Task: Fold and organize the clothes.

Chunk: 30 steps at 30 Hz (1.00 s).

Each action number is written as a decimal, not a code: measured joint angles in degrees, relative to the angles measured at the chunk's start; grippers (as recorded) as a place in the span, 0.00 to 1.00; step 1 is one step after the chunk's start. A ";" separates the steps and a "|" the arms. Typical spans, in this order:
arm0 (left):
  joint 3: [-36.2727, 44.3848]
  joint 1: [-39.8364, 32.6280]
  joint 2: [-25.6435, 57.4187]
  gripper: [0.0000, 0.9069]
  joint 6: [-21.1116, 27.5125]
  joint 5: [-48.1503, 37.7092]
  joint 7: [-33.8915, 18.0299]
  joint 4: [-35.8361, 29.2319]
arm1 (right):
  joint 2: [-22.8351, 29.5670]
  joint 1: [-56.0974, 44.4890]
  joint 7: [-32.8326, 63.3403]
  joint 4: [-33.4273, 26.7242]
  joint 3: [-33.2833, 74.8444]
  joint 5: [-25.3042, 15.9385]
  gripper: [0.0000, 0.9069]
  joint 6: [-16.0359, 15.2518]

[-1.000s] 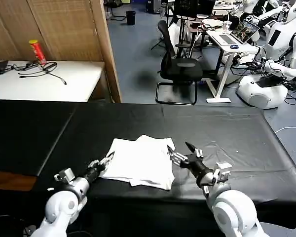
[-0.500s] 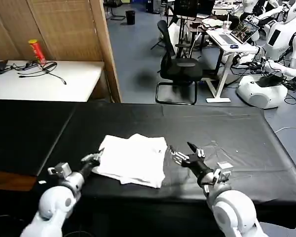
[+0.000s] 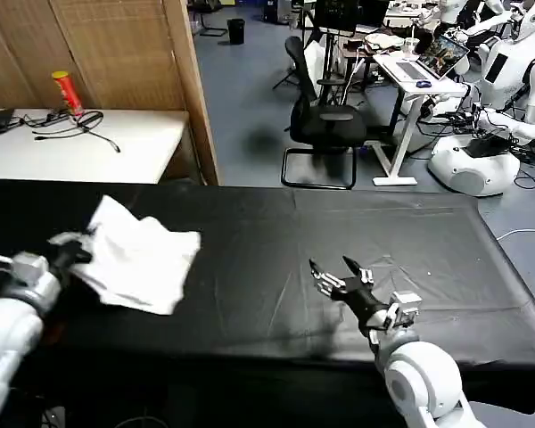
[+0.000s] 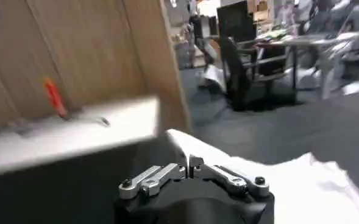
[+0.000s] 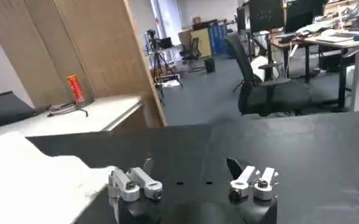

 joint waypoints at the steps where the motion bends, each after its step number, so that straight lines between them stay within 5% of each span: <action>1: -0.37 0.16 0.60 0.00 0.26 0.90 -0.47 -0.70 | 0.10 -0.17 -0.01 0.01 -0.08 -0.13 0.97 0.02; 10: 6.63 0.25 -3.97 0.00 3.23 6.05 -4.83 -10.17 | 0.37 -1.72 -0.13 0.71 0.16 -0.88 0.97 0.10; 11: 8.57 0.08 -5.36 0.96 3.24 7.04 -5.17 -10.45 | 0.48 -1.91 -0.16 0.85 0.14 -0.88 0.97 0.10; 21: 27.12 1.46 -19.67 0.97 3.58 12.93 -3.39 -11.23 | 0.13 -1.94 0.32 -0.32 -1.40 3.74 0.97 -1.40; 30: 28.24 -0.22 -19.83 0.97 -2.23 13.39 -1.19 -13.41 | 1.72 2.75 2.74 -6.29 -7.64 12.18 0.97 -5.11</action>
